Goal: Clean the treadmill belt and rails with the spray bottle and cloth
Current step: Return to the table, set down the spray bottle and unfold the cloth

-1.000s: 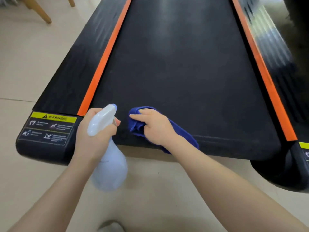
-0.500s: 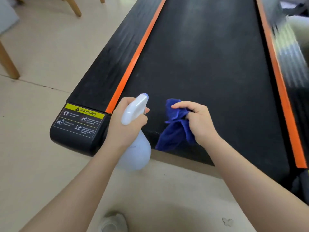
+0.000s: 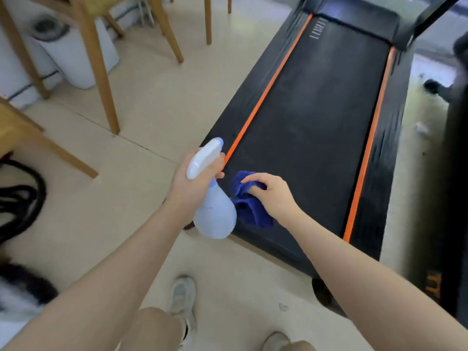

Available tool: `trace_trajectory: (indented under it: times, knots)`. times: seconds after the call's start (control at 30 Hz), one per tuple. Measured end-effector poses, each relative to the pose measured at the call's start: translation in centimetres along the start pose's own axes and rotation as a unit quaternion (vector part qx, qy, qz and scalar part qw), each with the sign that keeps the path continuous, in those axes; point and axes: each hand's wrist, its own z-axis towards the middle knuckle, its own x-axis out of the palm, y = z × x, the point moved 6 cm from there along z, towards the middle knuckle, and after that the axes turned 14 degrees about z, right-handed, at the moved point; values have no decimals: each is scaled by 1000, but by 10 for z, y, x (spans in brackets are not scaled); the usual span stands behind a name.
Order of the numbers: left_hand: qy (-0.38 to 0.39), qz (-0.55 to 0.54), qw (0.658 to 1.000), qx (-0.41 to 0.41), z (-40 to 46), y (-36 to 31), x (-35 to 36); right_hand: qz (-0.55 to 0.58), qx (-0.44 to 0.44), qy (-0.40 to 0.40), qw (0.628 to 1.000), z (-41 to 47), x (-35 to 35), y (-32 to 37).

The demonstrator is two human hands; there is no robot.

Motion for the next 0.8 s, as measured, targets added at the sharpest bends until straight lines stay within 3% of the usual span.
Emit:
trace_trajectory:
  times: [0.17, 0.33, 0.57, 0.8]
  knots:
    - [17, 9, 1000, 6, -10, -93, -103, -31, -30, 35, 998, -10, 27, 158]
    - [9, 16, 1000, 25, 9, -133, -196, -21, -23, -19, 999, 11, 59, 252]
    - [-48, -2, 999, 14, 53, -152, -283, 40, -25, -50, 998, 61, 110, 325]
    - [-25, 7, 999, 37, 125, -167, -327, 69, -3, -48, 996, 132, 145, 364]
